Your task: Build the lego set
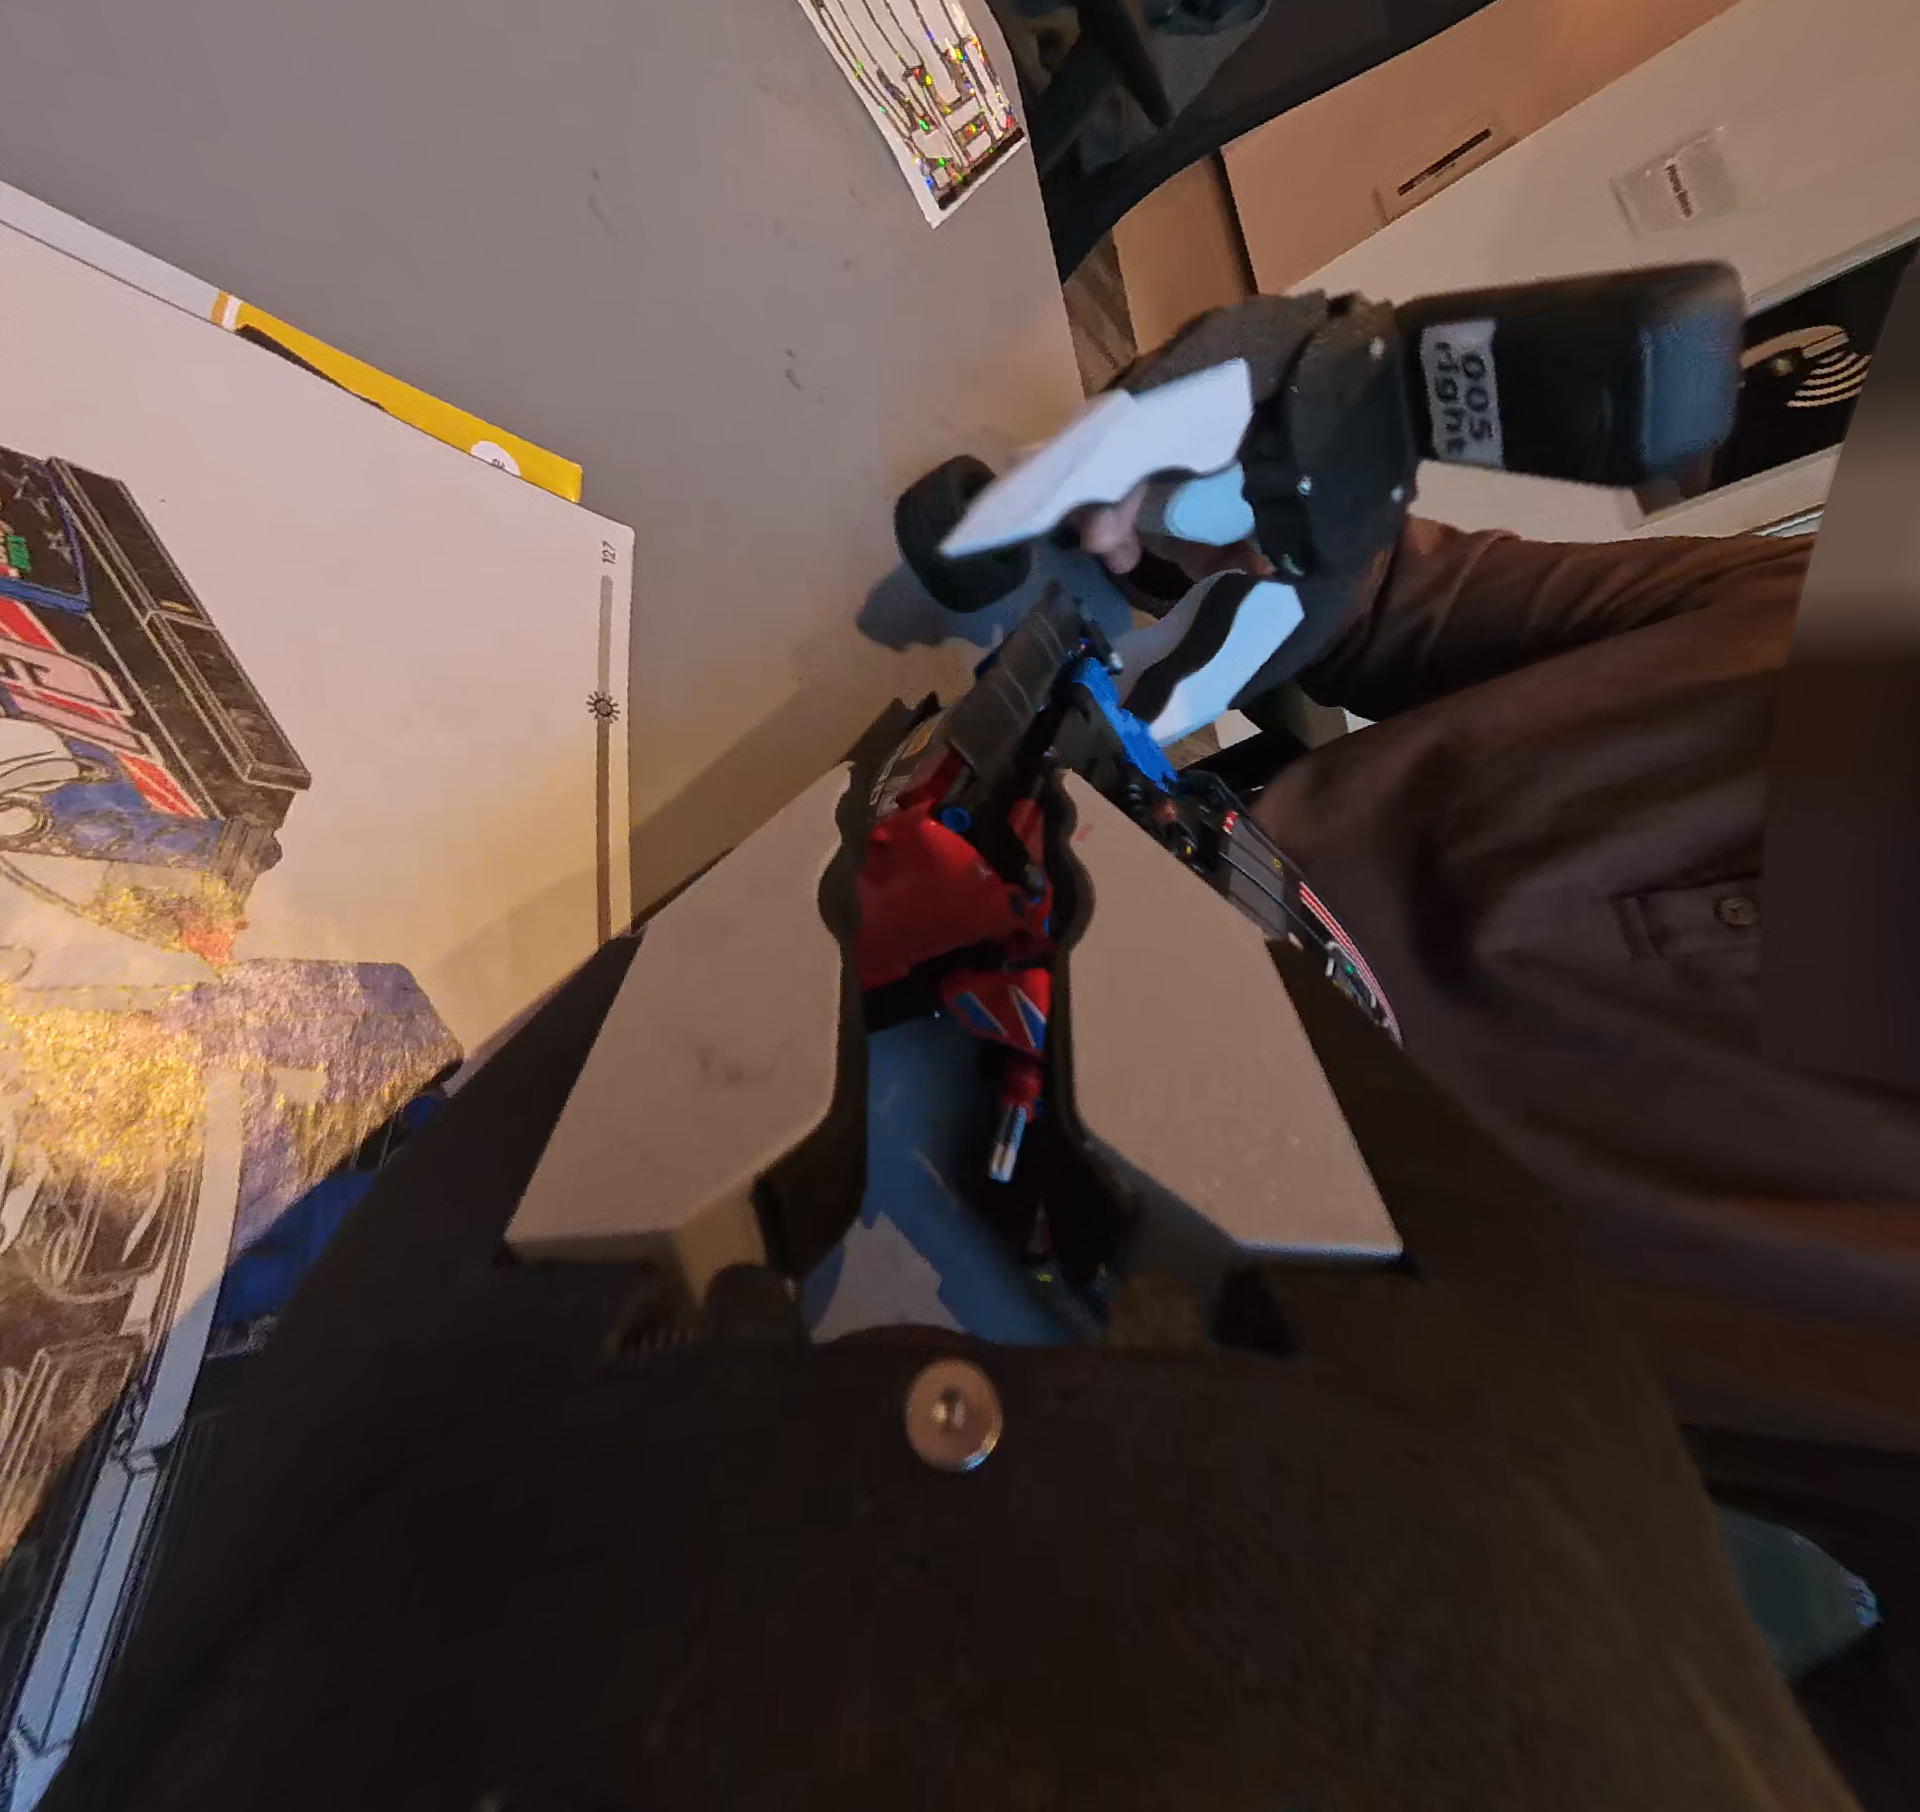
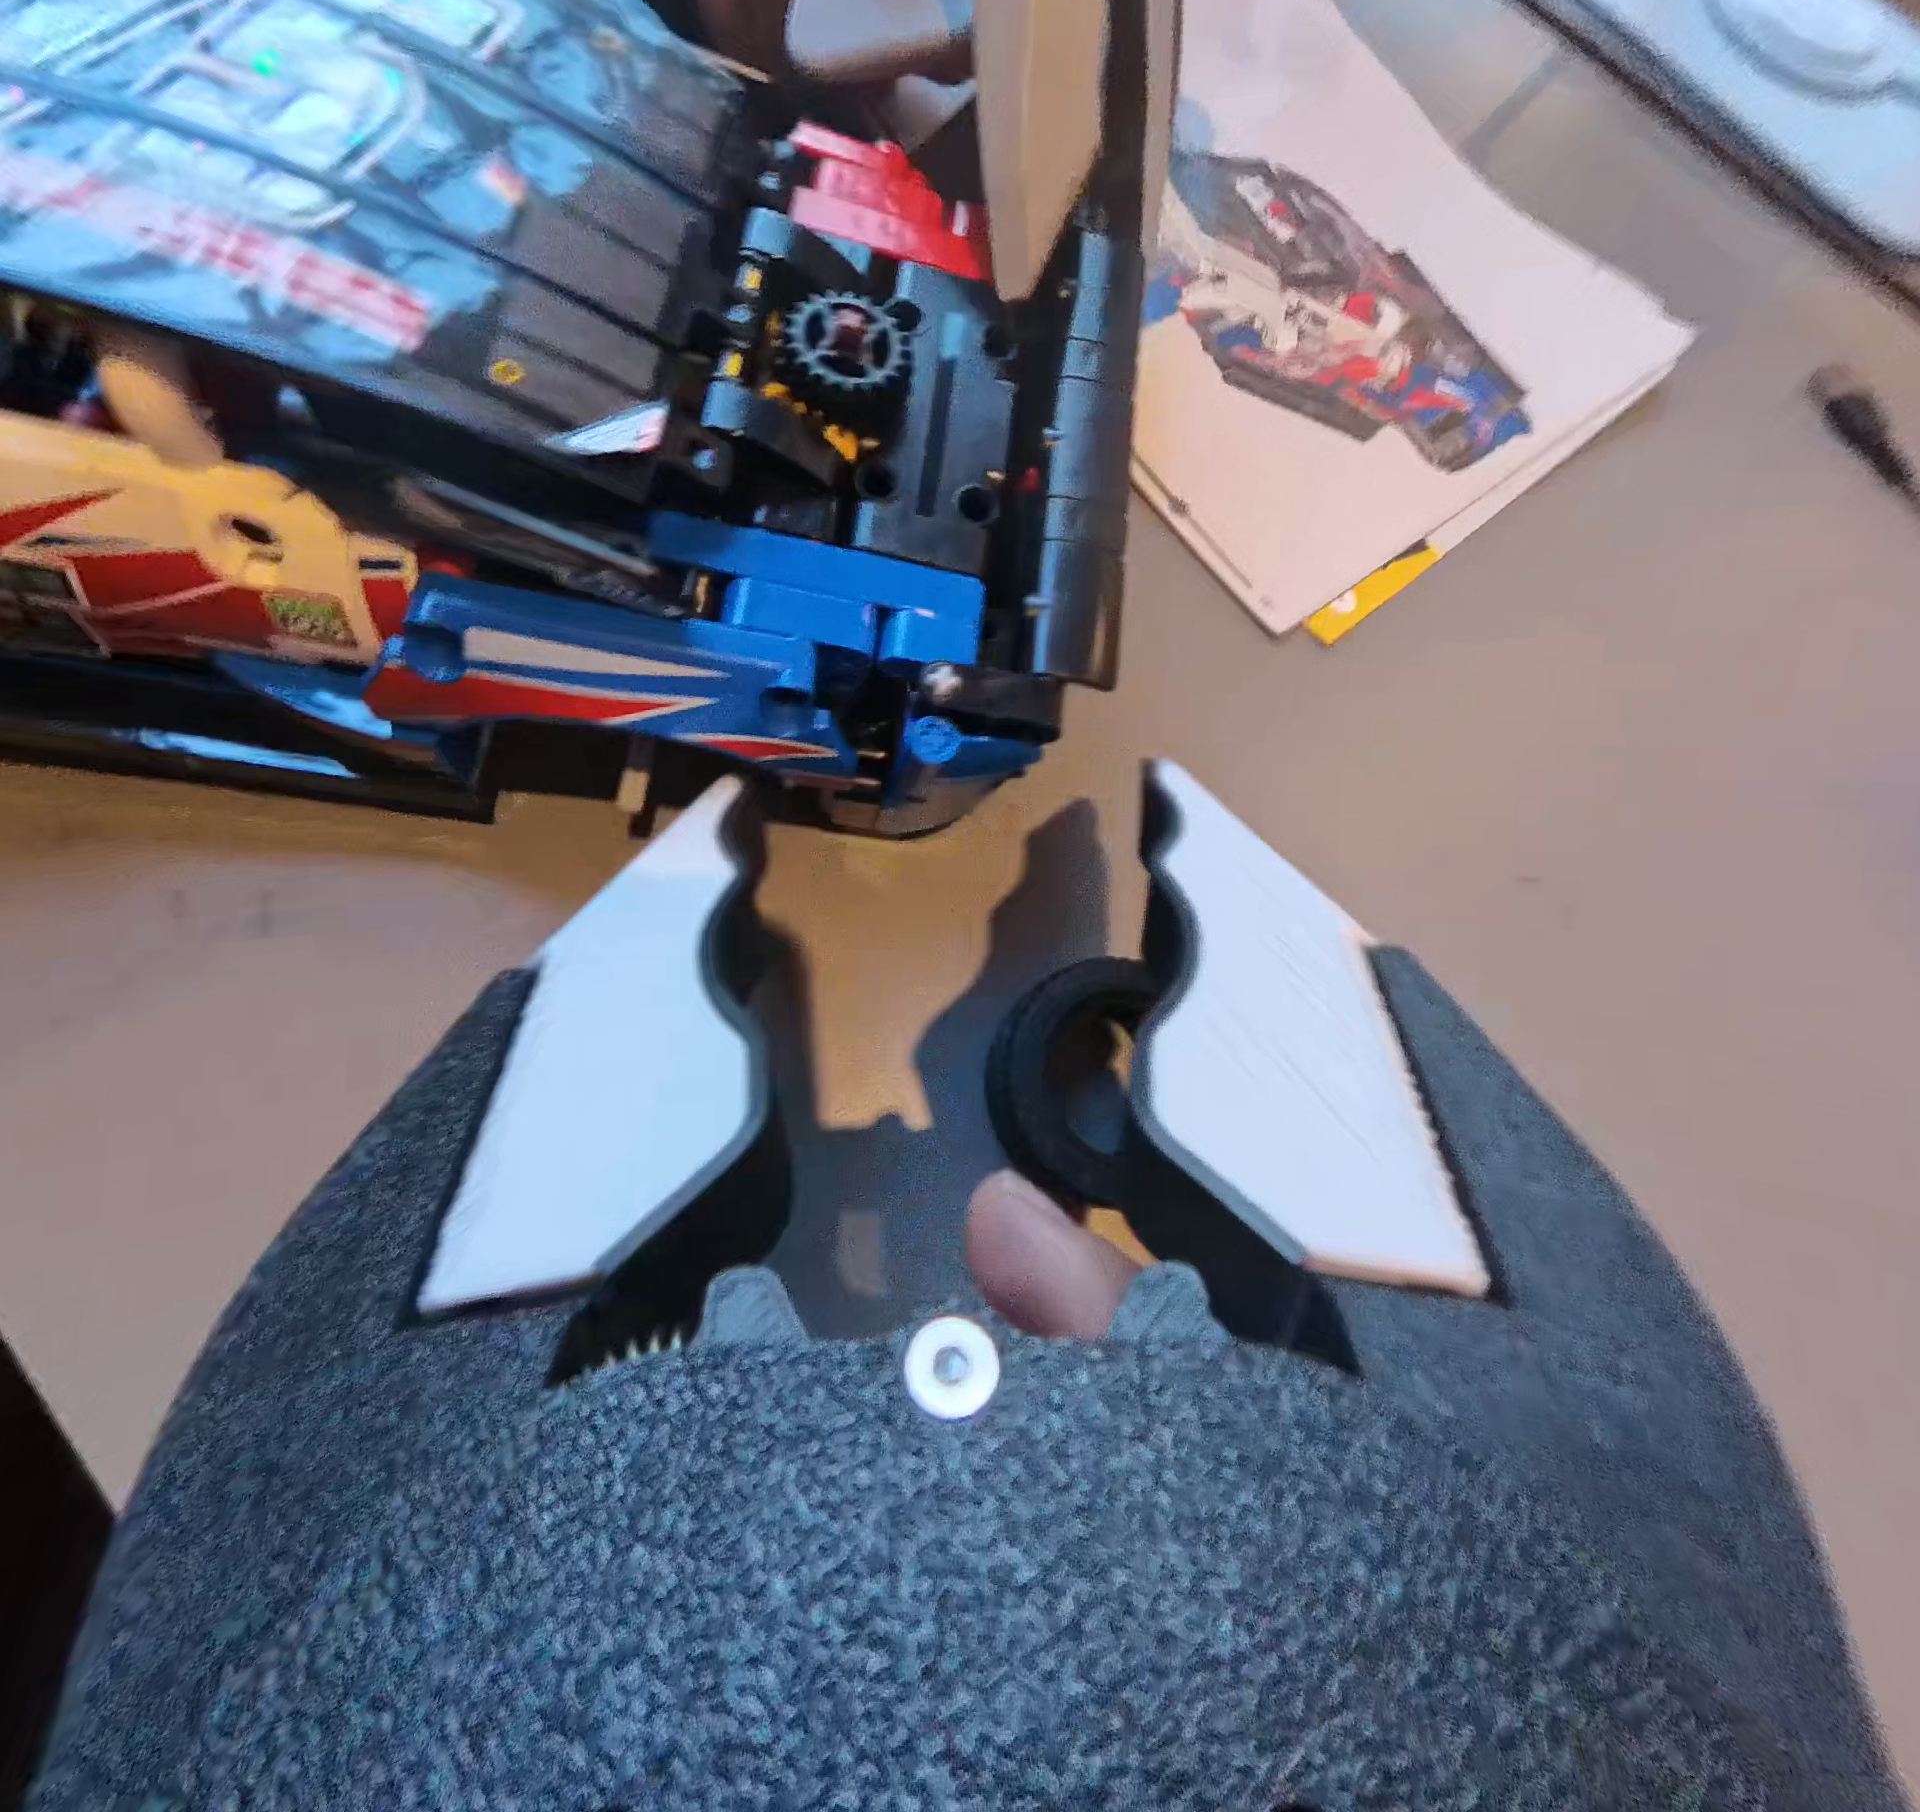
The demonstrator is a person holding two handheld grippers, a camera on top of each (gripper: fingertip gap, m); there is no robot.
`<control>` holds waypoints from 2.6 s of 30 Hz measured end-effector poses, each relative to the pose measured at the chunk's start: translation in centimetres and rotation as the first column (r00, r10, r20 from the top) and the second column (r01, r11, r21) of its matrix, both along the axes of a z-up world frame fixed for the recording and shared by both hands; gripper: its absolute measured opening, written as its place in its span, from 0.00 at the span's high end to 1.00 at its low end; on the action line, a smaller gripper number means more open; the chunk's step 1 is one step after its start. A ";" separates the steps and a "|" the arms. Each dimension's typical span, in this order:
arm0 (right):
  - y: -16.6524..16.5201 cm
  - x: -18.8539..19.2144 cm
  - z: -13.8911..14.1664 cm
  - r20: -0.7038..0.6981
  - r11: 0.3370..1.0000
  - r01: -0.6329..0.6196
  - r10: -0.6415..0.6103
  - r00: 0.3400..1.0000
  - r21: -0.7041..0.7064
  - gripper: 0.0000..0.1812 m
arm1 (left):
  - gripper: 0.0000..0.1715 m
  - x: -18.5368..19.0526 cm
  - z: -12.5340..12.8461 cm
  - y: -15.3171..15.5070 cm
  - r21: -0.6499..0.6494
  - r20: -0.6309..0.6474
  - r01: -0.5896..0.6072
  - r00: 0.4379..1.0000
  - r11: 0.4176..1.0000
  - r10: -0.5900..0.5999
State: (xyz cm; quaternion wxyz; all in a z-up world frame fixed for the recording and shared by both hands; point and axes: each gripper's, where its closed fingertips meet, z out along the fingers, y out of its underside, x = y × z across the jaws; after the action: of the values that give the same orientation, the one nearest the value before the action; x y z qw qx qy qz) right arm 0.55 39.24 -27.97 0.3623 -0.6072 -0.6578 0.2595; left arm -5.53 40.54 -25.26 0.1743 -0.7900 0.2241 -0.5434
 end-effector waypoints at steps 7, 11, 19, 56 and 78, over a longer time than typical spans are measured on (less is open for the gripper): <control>-0.4 -0.5 -1.5 0.117 0.995 -0.099 0.101 0.988 -0.029 0.58 | 0.89 0.4 0.3 0.2 0.020 0.007 0.009 1.000 1.000 -0.009; -0.4 -1.1 -1.4 0.094 0.990 -0.141 0.138 0.986 0.028 0.69 | 0.89 0.1 -0.5 0.4 -0.001 -0.017 0.000 1.000 1.000 0.000; -0.3 -1.2 -0.2 0.048 0.986 -0.121 0.117 0.992 0.112 0.71 | 0.81 -0.5 1.0 0.0 -0.040 0.056 -0.009 0.998 0.999 0.011; 1.8 5.7 0.7 0.043 0.995 -0.093 0.094 0.995 -0.022 0.67 | 0.66 -0.1 1.4 -4.5 -0.233 0.280 0.197 0.951 0.952 -0.128; -0.7 0.7 -1.7 0.110 0.863 -0.473 0.495 0.862 -0.177 0.79 | 0.66 0.9 2.6 -4.7 -0.184 0.291 0.215 0.944 0.959 -0.156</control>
State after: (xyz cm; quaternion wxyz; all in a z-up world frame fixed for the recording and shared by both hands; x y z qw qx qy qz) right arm 1.27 38.49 -29.63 0.1899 -0.4647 -0.7944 0.3420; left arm -4.61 35.86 -22.64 0.0655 -0.6967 0.2120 -0.6822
